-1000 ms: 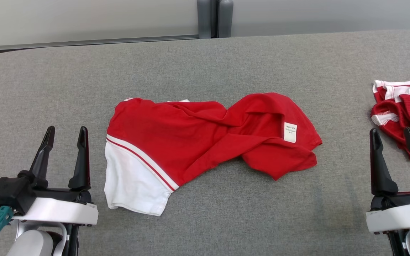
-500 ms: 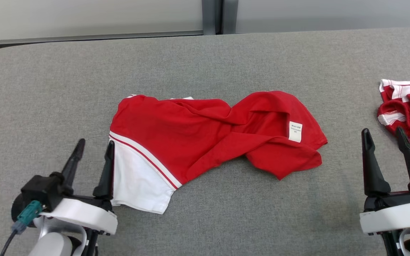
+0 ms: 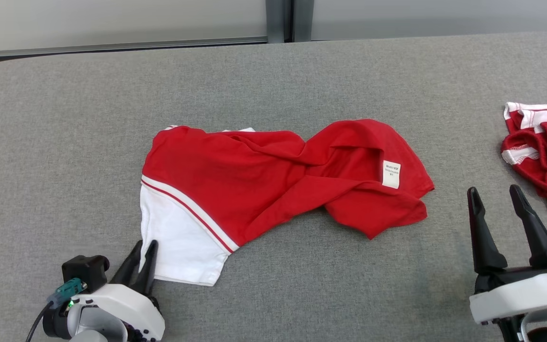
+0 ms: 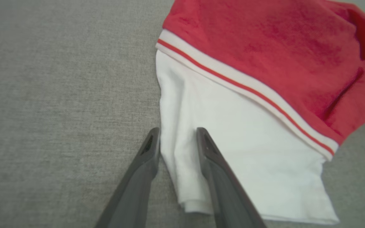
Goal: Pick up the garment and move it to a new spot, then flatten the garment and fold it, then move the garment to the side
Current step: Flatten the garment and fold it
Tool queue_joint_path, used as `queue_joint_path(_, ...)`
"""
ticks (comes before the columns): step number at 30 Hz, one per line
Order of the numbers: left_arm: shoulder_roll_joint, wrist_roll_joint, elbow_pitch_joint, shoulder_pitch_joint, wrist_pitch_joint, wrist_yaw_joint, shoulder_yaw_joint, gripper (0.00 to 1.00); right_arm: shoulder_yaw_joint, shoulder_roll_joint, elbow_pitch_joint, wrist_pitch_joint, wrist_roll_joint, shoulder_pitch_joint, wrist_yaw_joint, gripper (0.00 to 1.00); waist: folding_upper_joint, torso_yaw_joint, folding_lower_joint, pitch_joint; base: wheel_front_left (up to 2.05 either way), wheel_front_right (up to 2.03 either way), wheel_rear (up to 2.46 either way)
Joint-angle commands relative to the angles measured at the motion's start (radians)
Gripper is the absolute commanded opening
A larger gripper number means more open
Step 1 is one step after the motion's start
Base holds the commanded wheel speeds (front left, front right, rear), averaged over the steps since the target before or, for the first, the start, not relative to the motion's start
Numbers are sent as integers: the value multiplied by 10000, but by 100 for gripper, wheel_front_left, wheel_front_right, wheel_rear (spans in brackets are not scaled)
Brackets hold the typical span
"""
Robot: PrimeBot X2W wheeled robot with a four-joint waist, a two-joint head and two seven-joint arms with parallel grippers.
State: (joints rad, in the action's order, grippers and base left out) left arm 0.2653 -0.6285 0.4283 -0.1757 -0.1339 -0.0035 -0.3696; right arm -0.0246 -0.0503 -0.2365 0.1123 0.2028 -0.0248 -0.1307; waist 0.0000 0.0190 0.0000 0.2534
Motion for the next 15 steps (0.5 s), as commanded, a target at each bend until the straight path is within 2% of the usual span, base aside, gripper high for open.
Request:
queue_joint_path(1, -52, -100, 178, -68, 9, -103, -55, 0, -35, -52, 103, 55, 17, -168, 0, 100, 0, -33, 0, -12, 0, 0, 0)
queue_joint_path(8, -57, 85, 537, -358, -242, -172, -168, 0, 530, -569, 742, 320, 119, -520, 0, 100, 0, -146, 0, 182, 0, 0, 0)
queue_joint_path(15, -135, 120, 568, -841, -409, -270, -228, 0, 1365, -1056, 2072, 77, 434, 328, 2, 100, 0, 15, 0, 683, 0, 0, 0)
